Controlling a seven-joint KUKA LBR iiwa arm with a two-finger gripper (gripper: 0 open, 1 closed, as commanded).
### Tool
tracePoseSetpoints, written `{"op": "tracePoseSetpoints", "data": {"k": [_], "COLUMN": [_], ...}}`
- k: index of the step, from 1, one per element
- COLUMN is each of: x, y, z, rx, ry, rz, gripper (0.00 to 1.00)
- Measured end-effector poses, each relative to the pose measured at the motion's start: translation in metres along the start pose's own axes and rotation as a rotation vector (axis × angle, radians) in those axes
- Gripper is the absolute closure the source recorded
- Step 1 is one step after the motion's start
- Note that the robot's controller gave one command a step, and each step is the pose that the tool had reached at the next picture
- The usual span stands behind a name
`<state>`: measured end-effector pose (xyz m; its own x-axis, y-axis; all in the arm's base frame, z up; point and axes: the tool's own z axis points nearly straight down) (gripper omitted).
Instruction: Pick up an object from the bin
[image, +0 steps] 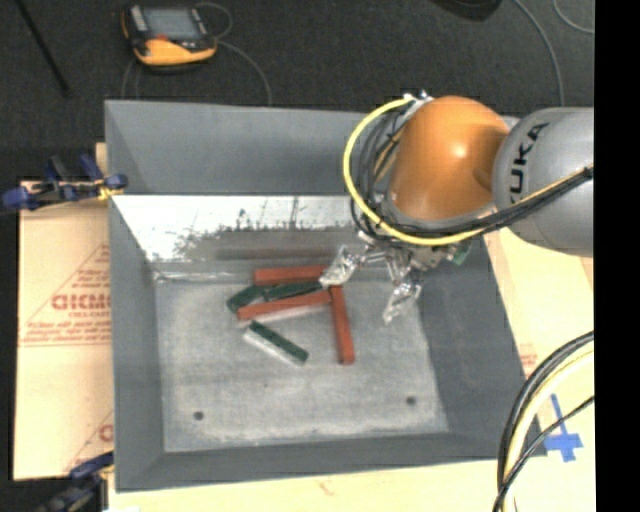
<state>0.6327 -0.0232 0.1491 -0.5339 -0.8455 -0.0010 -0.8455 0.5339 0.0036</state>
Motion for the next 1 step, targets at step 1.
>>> {"op": "tracePoseSetpoints", "data": {"k": [1], "x": [-0.001], "y": [-0.0016], "z": [-0.0033], "rx": [0.005], "ry": [-0.003], "rz": [0.001], "gripper": [0.0]}}
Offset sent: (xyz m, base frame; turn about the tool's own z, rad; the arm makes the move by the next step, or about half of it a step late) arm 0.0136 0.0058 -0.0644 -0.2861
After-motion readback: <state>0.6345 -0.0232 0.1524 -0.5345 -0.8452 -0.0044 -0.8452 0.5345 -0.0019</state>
